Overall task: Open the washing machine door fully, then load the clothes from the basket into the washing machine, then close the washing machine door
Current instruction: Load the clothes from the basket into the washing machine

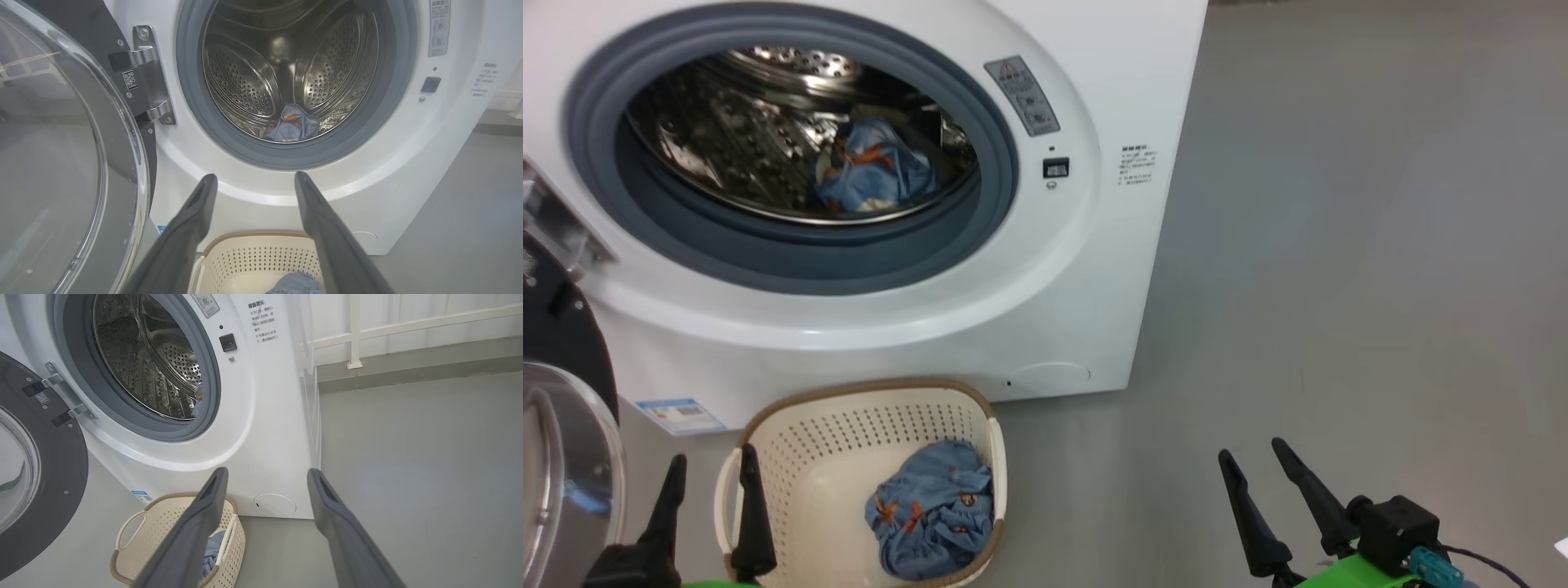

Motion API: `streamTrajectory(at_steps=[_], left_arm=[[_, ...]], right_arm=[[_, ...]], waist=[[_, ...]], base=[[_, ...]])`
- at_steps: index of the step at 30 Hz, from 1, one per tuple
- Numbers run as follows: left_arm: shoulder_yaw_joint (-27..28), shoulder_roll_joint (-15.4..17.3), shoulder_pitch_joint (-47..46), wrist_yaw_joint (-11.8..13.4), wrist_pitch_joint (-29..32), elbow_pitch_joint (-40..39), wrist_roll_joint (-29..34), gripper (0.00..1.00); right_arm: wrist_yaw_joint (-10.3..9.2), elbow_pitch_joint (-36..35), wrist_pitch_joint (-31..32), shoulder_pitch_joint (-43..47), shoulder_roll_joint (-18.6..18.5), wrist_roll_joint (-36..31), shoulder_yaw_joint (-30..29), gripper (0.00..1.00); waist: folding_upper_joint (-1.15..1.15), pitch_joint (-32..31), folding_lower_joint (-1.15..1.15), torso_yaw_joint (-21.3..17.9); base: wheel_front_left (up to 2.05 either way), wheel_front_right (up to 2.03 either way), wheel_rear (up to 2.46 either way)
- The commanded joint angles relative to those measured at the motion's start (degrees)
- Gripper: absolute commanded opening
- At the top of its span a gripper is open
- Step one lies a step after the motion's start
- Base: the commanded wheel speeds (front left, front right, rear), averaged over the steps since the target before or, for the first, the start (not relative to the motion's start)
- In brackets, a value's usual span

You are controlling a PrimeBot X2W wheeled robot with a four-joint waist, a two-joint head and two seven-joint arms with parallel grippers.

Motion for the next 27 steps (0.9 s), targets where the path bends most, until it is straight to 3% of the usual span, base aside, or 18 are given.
streamTrajectory(at_steps=[1,14,27], left_arm=[[1.8,1.4,-3.2,-0.2,-0.4,-0.7,0.1,1.0],[-0.2,1.1,-18.2,-4.3,-0.4,5.0,-0.1,1.0],[-1.2,2.8,-30.9,-8.5,-0.4,18.7,1.9,1.0]], right_arm=[[0.09,-1.7,-0.3,-2.4,0.1,-0.9,1.4,1.0],[0.09,-5.1,-0.3,-8.2,-0.1,-1.9,-0.7,1.0],[0.09,-7.6,-0.3,-12.0,0.1,-1.8,-1.7,1.0]], waist=[[0.0,4.0,0.0,-0.6],[0.0,21.4,0.0,-0.2],[0.0,31.9,0.0,-2.7]], base=[[0.0,0.0,0.0],[0.0,0.0,0.0],[0.0,0.0,0.0]])
